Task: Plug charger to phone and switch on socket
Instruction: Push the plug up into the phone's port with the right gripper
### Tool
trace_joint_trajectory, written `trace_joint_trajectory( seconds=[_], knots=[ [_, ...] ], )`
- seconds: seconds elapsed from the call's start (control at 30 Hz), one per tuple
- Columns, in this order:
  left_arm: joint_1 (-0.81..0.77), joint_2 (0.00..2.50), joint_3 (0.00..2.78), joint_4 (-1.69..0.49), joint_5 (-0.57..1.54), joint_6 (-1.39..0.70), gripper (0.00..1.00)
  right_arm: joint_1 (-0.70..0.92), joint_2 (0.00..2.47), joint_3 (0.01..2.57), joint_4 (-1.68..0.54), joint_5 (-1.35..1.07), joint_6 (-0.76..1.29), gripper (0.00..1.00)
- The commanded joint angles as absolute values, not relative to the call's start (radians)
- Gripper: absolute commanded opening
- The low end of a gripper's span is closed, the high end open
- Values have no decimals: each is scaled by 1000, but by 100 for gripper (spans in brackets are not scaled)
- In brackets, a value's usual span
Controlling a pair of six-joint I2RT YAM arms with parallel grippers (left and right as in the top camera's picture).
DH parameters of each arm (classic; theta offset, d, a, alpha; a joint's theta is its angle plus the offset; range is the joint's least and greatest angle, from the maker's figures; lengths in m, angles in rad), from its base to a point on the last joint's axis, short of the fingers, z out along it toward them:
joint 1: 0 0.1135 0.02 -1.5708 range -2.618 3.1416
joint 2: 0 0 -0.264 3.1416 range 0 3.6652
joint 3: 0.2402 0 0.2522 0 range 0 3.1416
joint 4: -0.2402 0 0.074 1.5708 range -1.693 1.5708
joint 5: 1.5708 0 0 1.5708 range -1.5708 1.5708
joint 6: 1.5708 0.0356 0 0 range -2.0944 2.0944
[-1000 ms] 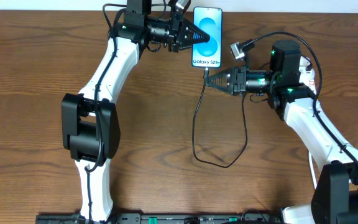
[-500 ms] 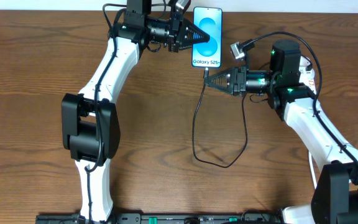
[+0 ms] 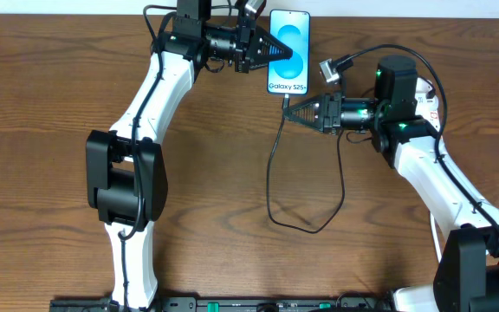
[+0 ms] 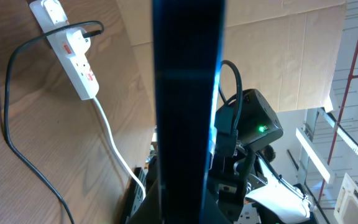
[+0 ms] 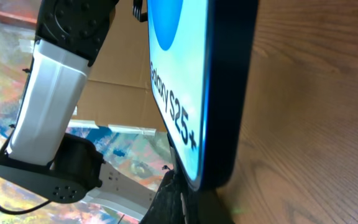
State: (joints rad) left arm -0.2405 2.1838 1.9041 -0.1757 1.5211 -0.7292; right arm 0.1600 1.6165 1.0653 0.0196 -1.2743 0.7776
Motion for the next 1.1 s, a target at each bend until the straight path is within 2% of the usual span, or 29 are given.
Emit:
trace_joint_trajectory(
  seconds=[0.0, 1.07],
  knots=[
    [-244, 2140, 1916, -170, 1571, -717, 7, 169, 1612, 1073, 23, -1248, 789, 1],
    [-244, 2140, 1916, -170, 1571, -715, 7, 137, 1612, 1073, 72, -1248, 822, 1]
  ],
)
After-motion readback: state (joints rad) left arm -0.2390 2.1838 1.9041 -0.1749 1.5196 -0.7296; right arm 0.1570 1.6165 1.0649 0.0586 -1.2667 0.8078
